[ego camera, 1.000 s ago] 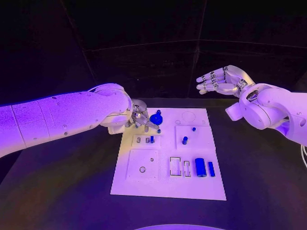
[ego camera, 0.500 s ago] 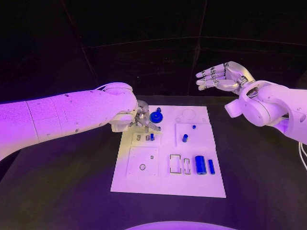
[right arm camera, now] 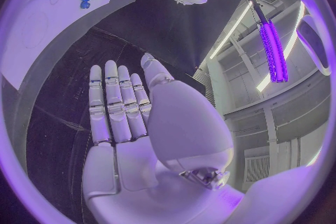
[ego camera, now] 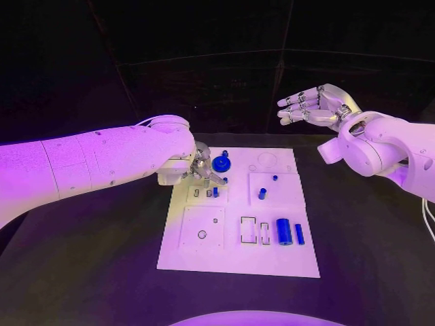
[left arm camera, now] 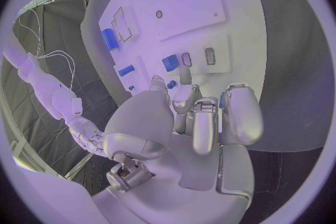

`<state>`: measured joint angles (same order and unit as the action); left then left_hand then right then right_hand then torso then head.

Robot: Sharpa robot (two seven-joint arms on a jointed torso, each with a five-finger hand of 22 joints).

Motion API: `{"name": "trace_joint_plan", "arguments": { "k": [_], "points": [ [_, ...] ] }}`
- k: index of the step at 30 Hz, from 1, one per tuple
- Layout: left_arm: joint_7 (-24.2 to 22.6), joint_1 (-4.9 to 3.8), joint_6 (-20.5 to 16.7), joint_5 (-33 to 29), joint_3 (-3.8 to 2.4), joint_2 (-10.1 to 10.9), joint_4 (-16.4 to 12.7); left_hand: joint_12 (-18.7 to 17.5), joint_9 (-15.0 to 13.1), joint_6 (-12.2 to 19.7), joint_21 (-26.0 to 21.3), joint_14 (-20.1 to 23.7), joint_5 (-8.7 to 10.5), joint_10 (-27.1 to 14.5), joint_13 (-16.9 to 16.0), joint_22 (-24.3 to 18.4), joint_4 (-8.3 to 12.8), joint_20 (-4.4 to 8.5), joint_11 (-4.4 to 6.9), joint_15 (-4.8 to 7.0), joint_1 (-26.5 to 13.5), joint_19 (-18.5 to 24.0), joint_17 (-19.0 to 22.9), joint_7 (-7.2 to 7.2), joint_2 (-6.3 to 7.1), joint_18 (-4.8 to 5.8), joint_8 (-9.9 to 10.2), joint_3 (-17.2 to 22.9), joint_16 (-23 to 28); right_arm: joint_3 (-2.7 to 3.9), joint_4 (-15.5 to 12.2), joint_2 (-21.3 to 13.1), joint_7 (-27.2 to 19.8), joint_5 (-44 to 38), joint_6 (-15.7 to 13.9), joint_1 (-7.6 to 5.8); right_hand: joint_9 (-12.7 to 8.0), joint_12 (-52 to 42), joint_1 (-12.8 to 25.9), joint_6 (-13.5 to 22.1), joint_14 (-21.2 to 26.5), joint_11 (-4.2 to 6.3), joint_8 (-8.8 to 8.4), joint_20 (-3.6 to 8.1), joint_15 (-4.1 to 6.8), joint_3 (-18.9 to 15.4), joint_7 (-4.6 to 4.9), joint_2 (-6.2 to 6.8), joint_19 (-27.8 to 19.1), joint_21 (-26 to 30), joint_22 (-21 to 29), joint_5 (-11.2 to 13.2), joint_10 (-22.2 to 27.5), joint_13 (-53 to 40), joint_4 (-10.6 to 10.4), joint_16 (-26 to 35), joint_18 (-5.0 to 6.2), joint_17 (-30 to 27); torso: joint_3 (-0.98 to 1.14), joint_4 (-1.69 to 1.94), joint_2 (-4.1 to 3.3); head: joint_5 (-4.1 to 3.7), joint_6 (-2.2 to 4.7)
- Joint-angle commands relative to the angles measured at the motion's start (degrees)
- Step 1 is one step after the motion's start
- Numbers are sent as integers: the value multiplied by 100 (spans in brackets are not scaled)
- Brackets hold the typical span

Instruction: Assemble the parts on the task board

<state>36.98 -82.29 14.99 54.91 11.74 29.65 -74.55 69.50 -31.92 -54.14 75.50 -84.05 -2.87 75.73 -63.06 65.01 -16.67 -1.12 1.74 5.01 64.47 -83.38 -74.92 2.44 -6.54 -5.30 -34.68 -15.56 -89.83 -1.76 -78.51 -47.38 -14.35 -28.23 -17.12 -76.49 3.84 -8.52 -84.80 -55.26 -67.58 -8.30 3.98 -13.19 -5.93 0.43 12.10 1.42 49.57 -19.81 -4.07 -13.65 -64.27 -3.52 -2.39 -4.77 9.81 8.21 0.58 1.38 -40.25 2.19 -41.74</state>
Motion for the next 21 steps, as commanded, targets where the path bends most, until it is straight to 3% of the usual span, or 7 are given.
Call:
{"name": "trace_joint_plan", "arguments": {
  "k": [1,21],
  "points": [
    [57,5,163,44,4,-31,10,-37,-5,35,33,-595,14,-35,5,0,13,37,0,32,-59,0,-1508,-14,-2,73,-35,-36,-17,5,13,17,-69,39,36,-17,-5,34,58,17,-16,-30,-15,5,-33,33,29,-9,35,19,6,-32,15,5,11,37,74,-9,1,2,0,0,-16],
    [22,51,259,44,56,-130,54,-62,-44,89,31,-595,9,-73,35,2,61,29,-10,23,24,13,-1508,-3,-15,73,-48,-51,-17,4,51,67,-56,39,64,-17,-4,40,80,26,-11,-35,-13,-3,-35,42,34,-11,38,51,18,-44,24,4,17,57,72,-28,3,0,-3,-10,-55]
  ]
}}
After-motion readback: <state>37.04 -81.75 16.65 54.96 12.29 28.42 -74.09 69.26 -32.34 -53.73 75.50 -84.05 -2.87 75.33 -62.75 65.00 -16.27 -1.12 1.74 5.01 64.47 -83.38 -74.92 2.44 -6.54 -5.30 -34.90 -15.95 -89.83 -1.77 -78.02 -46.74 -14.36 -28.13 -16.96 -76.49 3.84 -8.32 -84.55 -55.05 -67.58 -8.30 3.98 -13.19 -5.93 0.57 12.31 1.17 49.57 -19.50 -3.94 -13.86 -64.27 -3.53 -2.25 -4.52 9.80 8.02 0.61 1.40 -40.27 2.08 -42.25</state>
